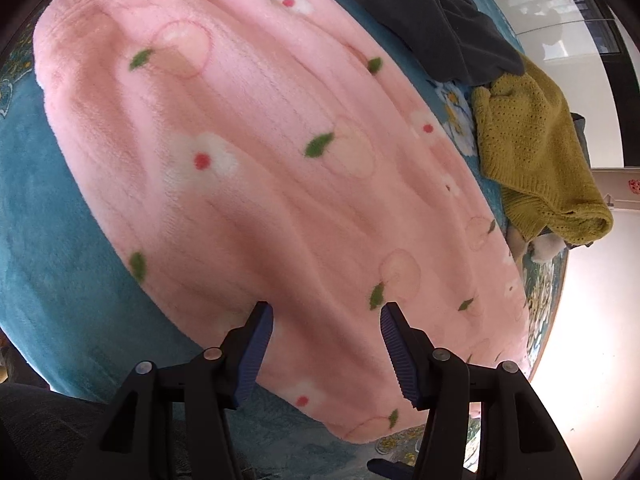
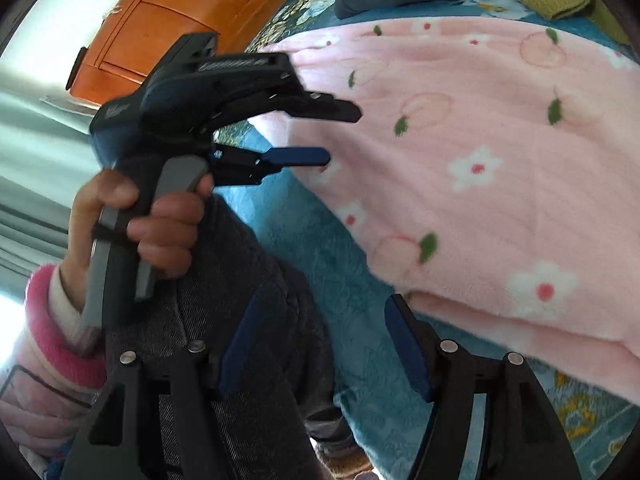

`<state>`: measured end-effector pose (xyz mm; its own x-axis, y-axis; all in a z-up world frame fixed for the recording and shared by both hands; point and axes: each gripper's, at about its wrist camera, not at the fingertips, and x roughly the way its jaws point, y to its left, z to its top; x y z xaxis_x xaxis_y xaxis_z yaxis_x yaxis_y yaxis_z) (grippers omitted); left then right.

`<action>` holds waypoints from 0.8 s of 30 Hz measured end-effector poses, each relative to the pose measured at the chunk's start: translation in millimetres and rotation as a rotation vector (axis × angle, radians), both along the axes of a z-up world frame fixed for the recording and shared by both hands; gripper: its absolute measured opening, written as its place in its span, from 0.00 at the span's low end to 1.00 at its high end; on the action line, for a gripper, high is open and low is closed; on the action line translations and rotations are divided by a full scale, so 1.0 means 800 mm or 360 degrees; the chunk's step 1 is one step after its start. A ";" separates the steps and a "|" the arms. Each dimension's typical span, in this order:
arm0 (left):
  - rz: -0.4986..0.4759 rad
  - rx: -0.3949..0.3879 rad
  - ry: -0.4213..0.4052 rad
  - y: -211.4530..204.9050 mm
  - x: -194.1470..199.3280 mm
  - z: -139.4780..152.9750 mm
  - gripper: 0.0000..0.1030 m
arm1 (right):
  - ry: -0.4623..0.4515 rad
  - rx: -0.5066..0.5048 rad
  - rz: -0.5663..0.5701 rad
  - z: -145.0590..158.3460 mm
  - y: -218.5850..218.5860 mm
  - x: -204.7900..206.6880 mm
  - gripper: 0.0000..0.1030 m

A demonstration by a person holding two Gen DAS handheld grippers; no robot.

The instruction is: Fold clothes

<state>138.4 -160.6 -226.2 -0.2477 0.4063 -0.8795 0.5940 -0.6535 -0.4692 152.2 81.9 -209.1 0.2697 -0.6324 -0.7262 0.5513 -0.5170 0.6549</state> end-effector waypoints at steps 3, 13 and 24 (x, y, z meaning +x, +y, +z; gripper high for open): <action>-0.0100 -0.0011 -0.0014 0.037 -0.020 0.002 0.58 | -0.0003 0.0026 -0.0097 0.004 0.030 0.001 0.66; -0.0869 -0.0374 0.0106 0.241 -0.073 0.020 0.58 | 0.0074 0.0064 -0.1126 0.030 0.278 -0.018 0.66; -0.0868 -0.0343 -0.0032 0.253 -0.071 0.000 0.58 | -0.0115 -0.0129 -0.2581 -0.013 0.591 0.022 0.69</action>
<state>81.9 41.7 -226.4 -0.0355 0.2816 -0.9589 0.1522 -0.9468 -0.2836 170.1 554.9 -219.3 -0.6513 -0.3054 -0.6947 -0.5395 -0.4575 0.7069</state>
